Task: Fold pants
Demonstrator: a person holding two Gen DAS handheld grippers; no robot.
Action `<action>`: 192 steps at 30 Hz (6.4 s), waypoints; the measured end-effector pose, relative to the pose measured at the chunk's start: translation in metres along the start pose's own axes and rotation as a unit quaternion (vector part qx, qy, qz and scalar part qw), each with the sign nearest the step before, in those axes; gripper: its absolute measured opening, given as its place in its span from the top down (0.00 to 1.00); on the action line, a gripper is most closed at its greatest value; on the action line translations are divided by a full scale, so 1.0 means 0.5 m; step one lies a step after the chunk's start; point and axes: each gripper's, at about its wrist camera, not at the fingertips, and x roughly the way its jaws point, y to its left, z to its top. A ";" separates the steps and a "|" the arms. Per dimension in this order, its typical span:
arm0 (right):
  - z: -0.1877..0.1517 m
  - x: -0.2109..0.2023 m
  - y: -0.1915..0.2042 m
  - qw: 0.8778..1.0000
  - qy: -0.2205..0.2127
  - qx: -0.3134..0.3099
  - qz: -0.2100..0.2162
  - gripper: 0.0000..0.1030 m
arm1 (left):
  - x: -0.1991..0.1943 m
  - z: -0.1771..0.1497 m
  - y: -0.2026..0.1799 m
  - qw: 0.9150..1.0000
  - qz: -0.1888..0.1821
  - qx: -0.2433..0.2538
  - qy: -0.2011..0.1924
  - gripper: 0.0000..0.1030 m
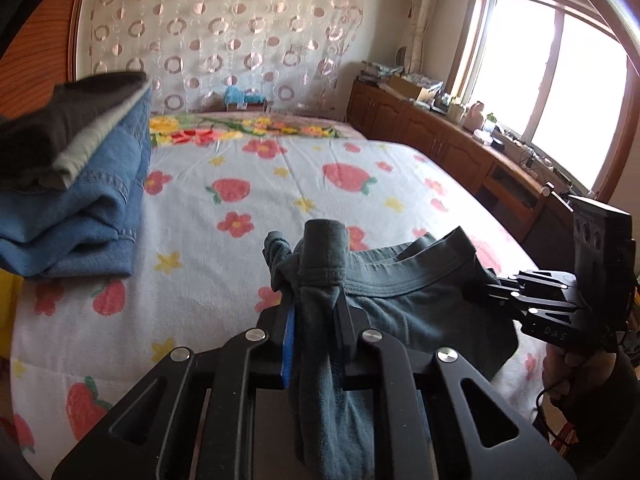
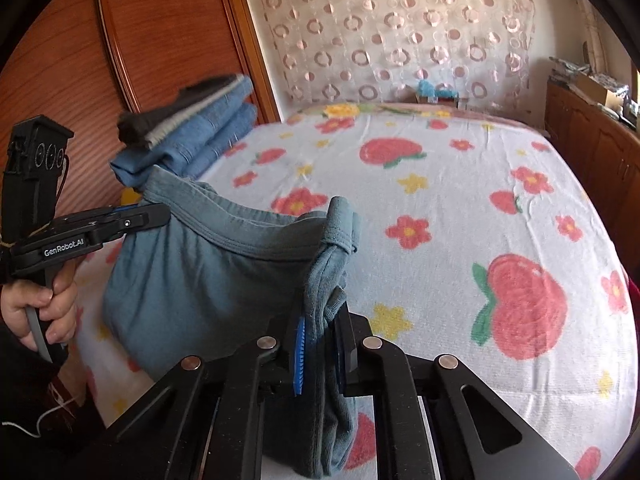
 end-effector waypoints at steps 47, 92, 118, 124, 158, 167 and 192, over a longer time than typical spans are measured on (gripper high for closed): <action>0.172 -0.035 0.029 0.992 -0.089 -0.088 0.011 0.89 | -0.124 0.111 0.028 0.992 0.037 0.024 -0.120 0.84; 0.442 0.187 0.030 0.974 -0.119 -0.189 0.047 0.89 | -0.156 0.271 0.183 0.976 0.130 0.016 -0.173 0.84; 0.574 0.429 0.145 0.958 -0.084 -0.261 0.081 0.89 | -0.165 0.208 0.350 0.962 0.186 -0.095 -0.176 0.84; 0.582 0.468 0.159 0.959 -0.064 -0.260 0.089 0.89 | -0.143 0.181 0.366 0.961 0.190 -0.120 -0.163 0.84; 0.546 0.427 0.057 0.976 -0.042 -0.184 0.111 0.61 | -0.151 0.141 0.353 0.953 0.250 -0.114 -0.128 0.54; 0.502 0.381 0.064 0.974 -0.042 -0.182 0.127 0.61 | -0.187 0.144 0.329 0.950 0.269 -0.087 -0.135 0.51; 0.428 0.243 0.032 0.979 -0.061 -0.160 0.110 0.61 | -0.217 0.135 0.208 0.964 0.226 -0.029 -0.134 0.47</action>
